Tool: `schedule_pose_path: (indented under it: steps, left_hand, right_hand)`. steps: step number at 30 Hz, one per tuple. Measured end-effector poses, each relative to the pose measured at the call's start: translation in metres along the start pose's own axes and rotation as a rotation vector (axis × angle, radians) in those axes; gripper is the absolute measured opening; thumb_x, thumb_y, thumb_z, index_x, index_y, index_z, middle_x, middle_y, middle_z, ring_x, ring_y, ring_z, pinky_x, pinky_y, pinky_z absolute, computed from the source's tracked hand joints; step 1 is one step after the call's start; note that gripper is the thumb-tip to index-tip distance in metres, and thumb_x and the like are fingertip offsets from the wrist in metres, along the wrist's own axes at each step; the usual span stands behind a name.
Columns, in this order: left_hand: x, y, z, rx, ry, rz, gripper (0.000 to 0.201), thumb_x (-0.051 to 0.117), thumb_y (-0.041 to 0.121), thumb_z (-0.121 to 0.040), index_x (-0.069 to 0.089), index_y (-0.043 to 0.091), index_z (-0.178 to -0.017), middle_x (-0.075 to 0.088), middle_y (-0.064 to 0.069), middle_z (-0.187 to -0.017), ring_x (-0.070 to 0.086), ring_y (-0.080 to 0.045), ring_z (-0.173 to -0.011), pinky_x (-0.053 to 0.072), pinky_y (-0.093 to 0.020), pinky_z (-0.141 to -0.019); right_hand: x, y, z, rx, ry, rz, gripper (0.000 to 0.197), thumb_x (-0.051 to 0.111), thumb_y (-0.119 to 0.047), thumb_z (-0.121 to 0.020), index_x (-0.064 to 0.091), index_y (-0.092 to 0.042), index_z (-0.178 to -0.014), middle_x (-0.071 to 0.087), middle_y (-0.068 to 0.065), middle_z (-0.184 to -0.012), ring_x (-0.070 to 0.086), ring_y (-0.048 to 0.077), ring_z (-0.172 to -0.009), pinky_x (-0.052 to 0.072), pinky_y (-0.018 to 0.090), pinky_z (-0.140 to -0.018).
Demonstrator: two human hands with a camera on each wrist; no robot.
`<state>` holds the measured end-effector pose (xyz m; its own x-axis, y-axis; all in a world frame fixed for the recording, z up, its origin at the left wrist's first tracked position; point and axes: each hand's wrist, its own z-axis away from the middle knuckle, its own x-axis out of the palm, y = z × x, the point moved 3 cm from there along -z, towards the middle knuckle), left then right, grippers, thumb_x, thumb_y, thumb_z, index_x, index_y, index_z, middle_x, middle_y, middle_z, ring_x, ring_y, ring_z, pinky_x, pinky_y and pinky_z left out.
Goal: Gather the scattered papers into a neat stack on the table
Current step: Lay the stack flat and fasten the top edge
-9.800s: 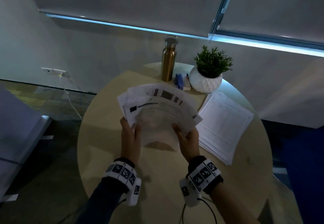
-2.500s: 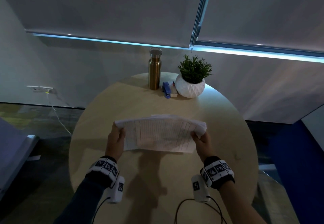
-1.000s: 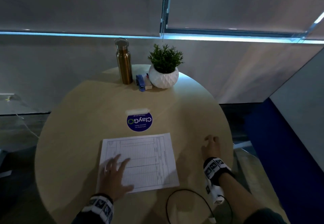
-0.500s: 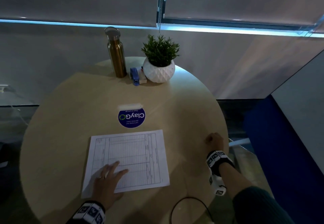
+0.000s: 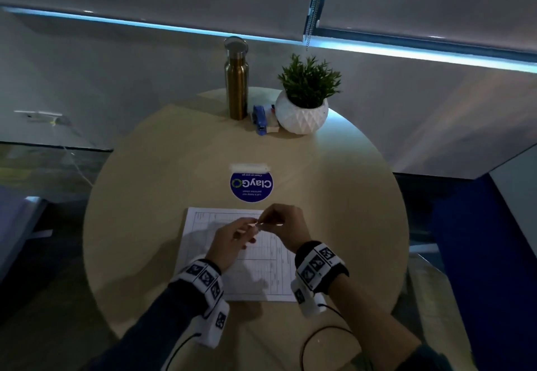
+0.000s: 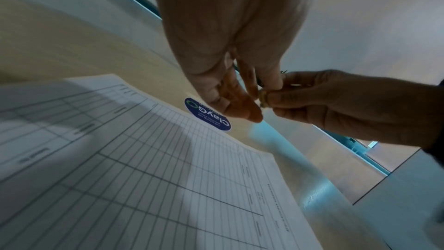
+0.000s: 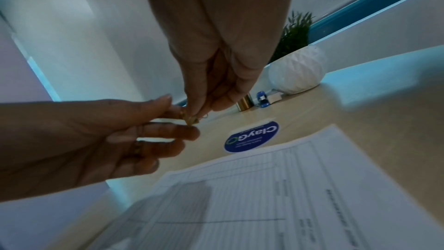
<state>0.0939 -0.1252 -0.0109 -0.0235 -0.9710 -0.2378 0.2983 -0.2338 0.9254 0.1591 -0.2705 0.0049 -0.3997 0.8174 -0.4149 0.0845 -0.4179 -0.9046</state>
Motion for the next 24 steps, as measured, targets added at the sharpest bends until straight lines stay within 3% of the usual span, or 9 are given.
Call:
schedule_pose_path:
  steps: [4,7,10,13,17,20,22,24]
  left_hand:
    - [-0.013,-0.004,-0.005,0.012,0.145,0.129,0.005,0.061,0.008,-0.087,0.066,0.010,-0.087,0.069,-0.009,-0.077,0.066,-0.006,-0.061,0.050,-0.020,-0.057]
    - [-0.021,-0.013,-0.008,-0.012,0.196,0.199,0.008,0.062,0.007,-0.086,0.065,0.009,-0.079,0.069,-0.010,-0.073,0.066,-0.008,-0.059,0.051,-0.022,-0.057]
    - [-0.025,-0.019,-0.011,-0.030,0.194,0.238,0.007,0.058,0.005,-0.088,0.063,0.002,-0.085,0.070,-0.011,-0.079,0.068,-0.010,-0.065,0.054,-0.022,-0.060]
    - [-0.028,-0.026,-0.015,-0.042,0.200,0.309,0.010,0.056,0.004,-0.089,0.062,-0.003,-0.093,0.071,-0.013,-0.084,0.070,-0.013,-0.070,0.057,-0.024,-0.064]
    - [-0.028,-0.029,-0.024,-0.065,0.200,0.338,0.006,0.057,0.003,-0.088,0.063,0.003,-0.086,0.070,-0.012,-0.082,0.070,-0.013,-0.068,0.056,-0.024,-0.063]
    - [-0.027,-0.030,-0.033,-0.044,0.147,0.263,0.003,0.062,0.007,-0.086,0.064,0.008,-0.083,0.070,-0.009,-0.080,0.068,-0.007,-0.069,0.054,-0.022,-0.064]
    - [-0.033,-0.033,-0.045,0.007,0.108,0.135,0.012,0.069,0.007,-0.080,0.063,0.017,-0.077,0.068,-0.001,-0.078,0.064,0.000,-0.069,0.050,-0.020,-0.068]
    - [-0.044,-0.035,-0.062,0.073,0.105,-0.034,0.014,0.071,0.004,-0.076,0.063,0.015,-0.081,0.063,-0.002,-0.082,0.061,-0.008,-0.077,0.048,-0.023,-0.073]
  right_hand:
    - [0.021,-0.012,-0.014,-0.021,0.008,-0.044,0.016,0.078,0.004,-0.066,0.069,0.001,-0.080,0.073,0.017,-0.080,0.070,0.026,-0.075,0.059,0.026,-0.071]
    - [0.029,-0.012,-0.020,-0.004,0.015,-0.109,0.016,0.078,0.004,-0.067,0.068,0.004,-0.080,0.073,0.018,-0.081,0.070,0.018,-0.072,0.057,0.020,-0.068]
    - [0.034,-0.005,-0.024,0.062,0.008,-0.113,0.019,0.079,-0.004,-0.070,0.070,0.001,-0.086,0.072,0.011,-0.082,0.066,0.005,-0.069,0.054,0.014,-0.068]
    - [0.038,0.004,-0.030,0.189,-0.069,-0.111,0.025,0.077,-0.017,-0.076,0.071,-0.002,-0.095,0.070,0.008,-0.084,0.064,0.013,-0.073,0.054,0.018,-0.071]
    - [0.043,0.008,-0.036,0.256,-0.103,-0.179,0.020,0.071,-0.012,-0.081,0.070,0.004,-0.095,0.065,0.010,-0.075,0.057,0.012,-0.065,0.051,0.020,-0.066]
    - [0.042,0.011,-0.042,0.294,-0.114,-0.155,0.021,0.069,-0.011,-0.083,0.069,0.006,-0.094,0.064,0.013,-0.074,0.057,0.017,-0.066,0.051,0.026,-0.069]
    - [0.039,0.014,-0.043,0.343,-0.082,-0.125,0.021,0.069,-0.011,-0.082,0.069,0.007,-0.094,0.063,0.011,-0.069,0.056,0.019,-0.065,0.050,0.028,-0.068]
    - [0.037,0.017,-0.037,0.389,-0.115,-0.058,0.019,0.069,-0.012,-0.083,0.069,0.004,-0.093,0.065,0.011,-0.073,0.058,0.018,-0.066,0.051,0.027,-0.068]
